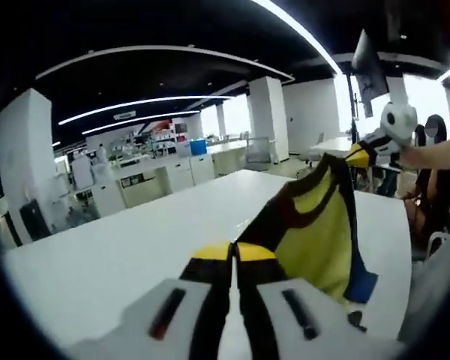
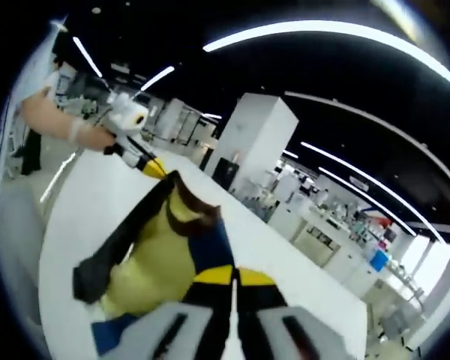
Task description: Fold the garment on the visible template until the final outline fits inside the template.
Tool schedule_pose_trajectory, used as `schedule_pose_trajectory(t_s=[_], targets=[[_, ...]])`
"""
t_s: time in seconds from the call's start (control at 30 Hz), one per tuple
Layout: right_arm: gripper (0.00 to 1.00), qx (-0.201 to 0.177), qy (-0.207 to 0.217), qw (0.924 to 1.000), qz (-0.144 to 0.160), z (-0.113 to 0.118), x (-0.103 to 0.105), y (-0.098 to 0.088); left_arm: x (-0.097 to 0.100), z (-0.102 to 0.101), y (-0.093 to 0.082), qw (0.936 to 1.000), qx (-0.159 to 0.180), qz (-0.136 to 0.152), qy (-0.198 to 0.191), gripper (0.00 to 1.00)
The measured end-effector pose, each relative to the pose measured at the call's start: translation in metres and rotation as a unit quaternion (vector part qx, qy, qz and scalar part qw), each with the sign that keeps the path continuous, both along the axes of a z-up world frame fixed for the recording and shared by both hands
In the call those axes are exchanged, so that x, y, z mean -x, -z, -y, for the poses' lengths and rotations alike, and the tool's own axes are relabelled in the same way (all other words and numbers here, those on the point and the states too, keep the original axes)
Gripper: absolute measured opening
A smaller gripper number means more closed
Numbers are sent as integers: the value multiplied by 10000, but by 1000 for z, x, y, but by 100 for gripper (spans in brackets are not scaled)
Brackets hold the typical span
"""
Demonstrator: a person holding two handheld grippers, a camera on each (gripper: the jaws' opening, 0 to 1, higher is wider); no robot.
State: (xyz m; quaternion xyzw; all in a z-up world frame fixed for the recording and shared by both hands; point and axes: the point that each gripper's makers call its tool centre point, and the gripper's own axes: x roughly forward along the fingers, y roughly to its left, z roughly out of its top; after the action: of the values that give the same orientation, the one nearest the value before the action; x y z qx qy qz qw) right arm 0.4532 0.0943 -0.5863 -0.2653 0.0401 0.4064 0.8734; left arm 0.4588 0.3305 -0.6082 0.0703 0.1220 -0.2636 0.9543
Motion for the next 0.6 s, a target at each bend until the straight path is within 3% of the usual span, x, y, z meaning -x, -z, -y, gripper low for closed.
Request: schedule_pose_trajectory(t_s=[0.1, 0.3, 0.43, 0.6], targets=[[0, 60, 25, 9996, -281, -1, -23, 24, -21, -8, 20, 9997, 80, -206, -68, 0], [0, 155, 107, 9959, -888, -6, -66, 78, -74, -19, 79, 9968, -8, -787, -138, 0], [0, 199, 254, 9924, -1191, -5, -90, 110, -94, -12, 107, 9935, 71, -1121, -187, 0], [0, 142, 409, 9871, -1544, -4, -111, 141, -118, -12, 145, 9884, -104, -1500, -221, 0]])
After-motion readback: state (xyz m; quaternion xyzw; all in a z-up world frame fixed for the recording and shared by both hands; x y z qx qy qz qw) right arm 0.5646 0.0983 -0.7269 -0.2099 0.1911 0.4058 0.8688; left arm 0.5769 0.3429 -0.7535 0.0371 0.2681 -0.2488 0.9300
